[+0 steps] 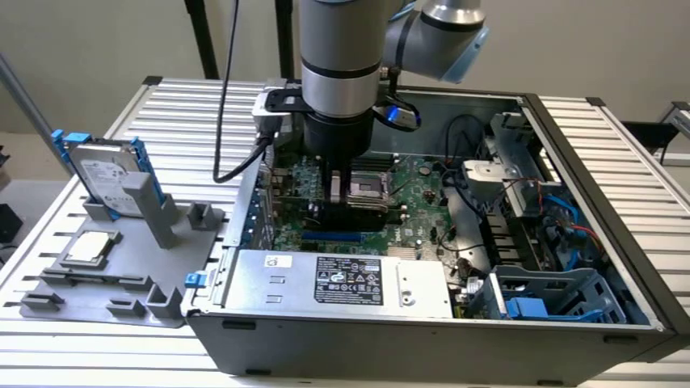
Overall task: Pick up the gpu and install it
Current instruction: 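Insert the gpu into the slot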
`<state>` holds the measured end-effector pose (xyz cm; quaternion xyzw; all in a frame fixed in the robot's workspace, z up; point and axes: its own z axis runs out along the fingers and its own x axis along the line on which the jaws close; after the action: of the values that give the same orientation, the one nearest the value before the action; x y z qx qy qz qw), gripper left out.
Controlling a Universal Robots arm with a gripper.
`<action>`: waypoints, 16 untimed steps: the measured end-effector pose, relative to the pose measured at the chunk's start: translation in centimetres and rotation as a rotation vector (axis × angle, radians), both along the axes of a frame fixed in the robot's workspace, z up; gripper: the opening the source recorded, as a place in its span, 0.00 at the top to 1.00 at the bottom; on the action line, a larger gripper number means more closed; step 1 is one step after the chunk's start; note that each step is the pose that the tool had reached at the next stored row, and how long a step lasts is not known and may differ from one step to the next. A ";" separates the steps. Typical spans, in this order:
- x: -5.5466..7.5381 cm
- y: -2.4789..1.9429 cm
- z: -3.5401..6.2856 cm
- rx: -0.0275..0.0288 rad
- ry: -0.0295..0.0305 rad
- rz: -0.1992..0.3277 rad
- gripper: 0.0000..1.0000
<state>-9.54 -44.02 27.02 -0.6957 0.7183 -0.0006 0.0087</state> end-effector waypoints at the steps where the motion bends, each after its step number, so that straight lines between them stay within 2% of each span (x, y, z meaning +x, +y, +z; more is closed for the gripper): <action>1: 0.0 0.00 -0.02 -0.0001 0.0001 0.000 0.73; 16: -0.2 0.00 -0.35 -0.0001 0.0001 0.005 0.73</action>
<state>-9.69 -44.02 26.67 -0.6974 0.7166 -0.0005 0.0086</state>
